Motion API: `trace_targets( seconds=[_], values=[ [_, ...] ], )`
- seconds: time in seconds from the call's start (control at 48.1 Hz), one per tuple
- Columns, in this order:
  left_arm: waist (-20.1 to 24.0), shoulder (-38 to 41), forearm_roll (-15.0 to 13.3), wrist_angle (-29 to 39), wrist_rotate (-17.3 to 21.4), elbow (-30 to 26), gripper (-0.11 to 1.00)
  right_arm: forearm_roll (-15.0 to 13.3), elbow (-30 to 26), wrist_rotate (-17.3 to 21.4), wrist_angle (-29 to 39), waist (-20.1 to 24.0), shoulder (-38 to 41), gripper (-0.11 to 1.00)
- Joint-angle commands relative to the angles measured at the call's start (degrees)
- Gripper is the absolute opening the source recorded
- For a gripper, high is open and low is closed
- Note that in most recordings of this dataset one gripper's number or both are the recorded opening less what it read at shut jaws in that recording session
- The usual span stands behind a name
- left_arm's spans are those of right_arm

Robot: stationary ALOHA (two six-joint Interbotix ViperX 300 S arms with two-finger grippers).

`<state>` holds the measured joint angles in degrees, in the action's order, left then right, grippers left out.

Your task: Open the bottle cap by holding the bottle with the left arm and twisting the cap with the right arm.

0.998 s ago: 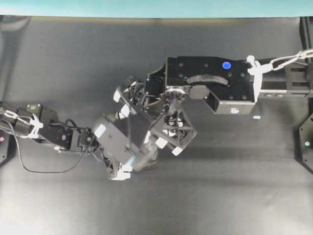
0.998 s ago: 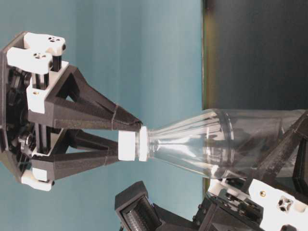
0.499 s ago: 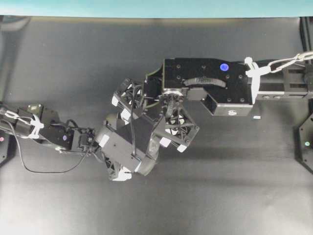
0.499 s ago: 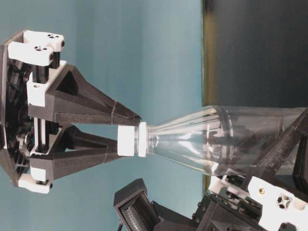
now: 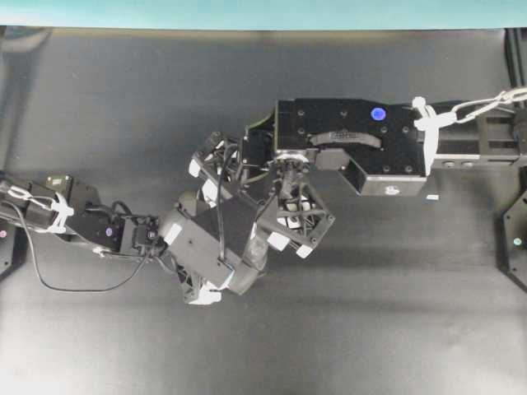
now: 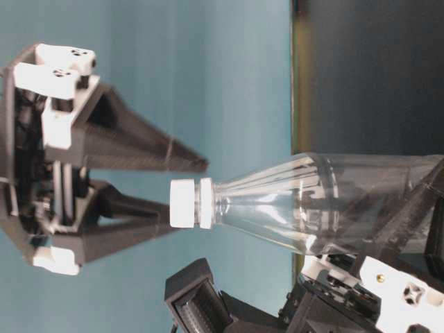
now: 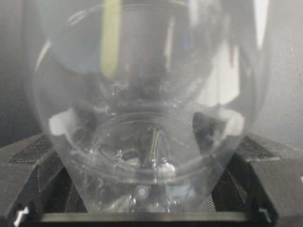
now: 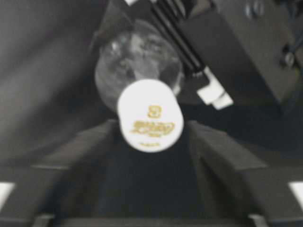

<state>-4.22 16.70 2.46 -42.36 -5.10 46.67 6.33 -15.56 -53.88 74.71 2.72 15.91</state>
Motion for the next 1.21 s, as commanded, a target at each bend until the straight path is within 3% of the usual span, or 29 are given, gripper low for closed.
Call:
trace_targets(
  seconds=[0.0, 0.083, 0.291, 0.457, 0.831, 0.894, 0.956, 1.185],
  values=[
    [-0.6, -0.5, 0.2, 1.1, 0.2, -0.4, 0.82, 0.4, 0.4, 2.6, -2.1, -0.2, -1.2, 0.69],
    [-0.6, -0.5, 0.2, 1.8, 0.2, -0.4, 0.82, 0.4, 2.0, 4.8, -4.1, -0.3, -2.2, 0.81],
    [-0.4, -0.5, 0.2, 2.1, 0.0, -0.3, 0.82, 0.5, 6.5, 10.5, -6.2, -0.5, -6.9, 0.8],
    [0.4, -0.5, 0.2, 2.2, -0.1, -0.2, 0.82, 0.6, 11.3, 18.1, -9.4, -1.1, -12.6, 0.8],
    [1.1, -0.6, 0.2, 2.1, -0.5, -0.1, 0.82, 0.5, 27.4, 38.8, -25.2, -0.7, -26.5, 0.8],
    [1.1, -0.6, 0.1, 2.2, -0.9, -0.2, 0.91, 0.5, 30.1, 42.0, -28.5, -0.2, -28.5, 0.8],
    [1.1, -0.8, 0.1, 2.4, -1.2, -0.1, 0.98, 0.4, 32.3, 43.6, -30.5, 0.4, -30.0, 0.79],
    [1.2, -3.7, 0.2, 5.0, -0.7, 0.3, 0.97, 0.4, 38.6, 47.5, -35.7, 1.1, -35.2, 0.8]
  ],
)
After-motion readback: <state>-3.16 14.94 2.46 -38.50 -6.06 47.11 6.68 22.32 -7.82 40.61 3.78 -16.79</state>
